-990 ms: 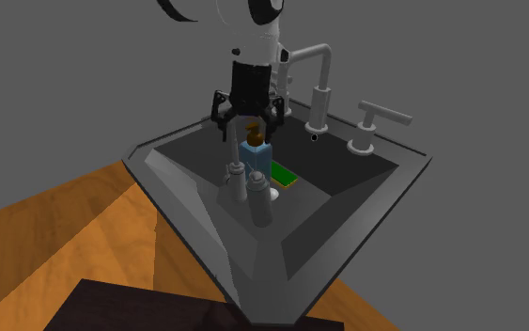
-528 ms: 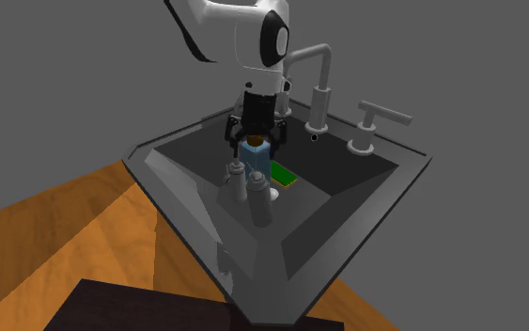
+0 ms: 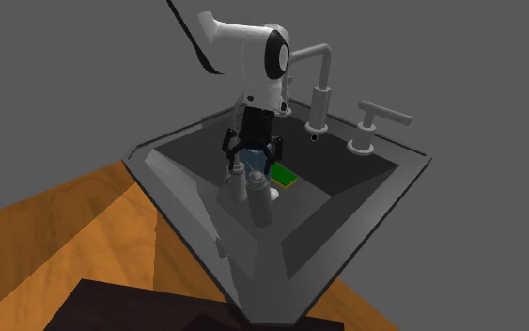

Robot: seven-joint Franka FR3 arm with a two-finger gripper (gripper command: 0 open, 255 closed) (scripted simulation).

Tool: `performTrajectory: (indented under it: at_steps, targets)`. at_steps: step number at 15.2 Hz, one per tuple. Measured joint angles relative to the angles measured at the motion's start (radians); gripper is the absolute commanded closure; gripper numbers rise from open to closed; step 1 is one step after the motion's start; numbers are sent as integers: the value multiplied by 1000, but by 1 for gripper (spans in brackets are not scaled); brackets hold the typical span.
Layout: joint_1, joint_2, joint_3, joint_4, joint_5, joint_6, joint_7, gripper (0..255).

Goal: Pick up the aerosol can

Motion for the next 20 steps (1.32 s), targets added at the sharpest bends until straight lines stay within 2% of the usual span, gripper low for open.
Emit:
performTrajectory:
  at_steps: [2, 4, 5, 14, 20]
  targets:
    - [5, 27, 0, -23, 8, 185, -9, 0]
    - [7, 35, 0, -30, 10, 221, -8, 0]
    - [7, 39, 0, -31, 11, 251, -11, 255]
    - [10, 45, -1, -38, 12, 294, -9, 255]
    - [11, 39, -2, -31, 6, 251, -9, 255]
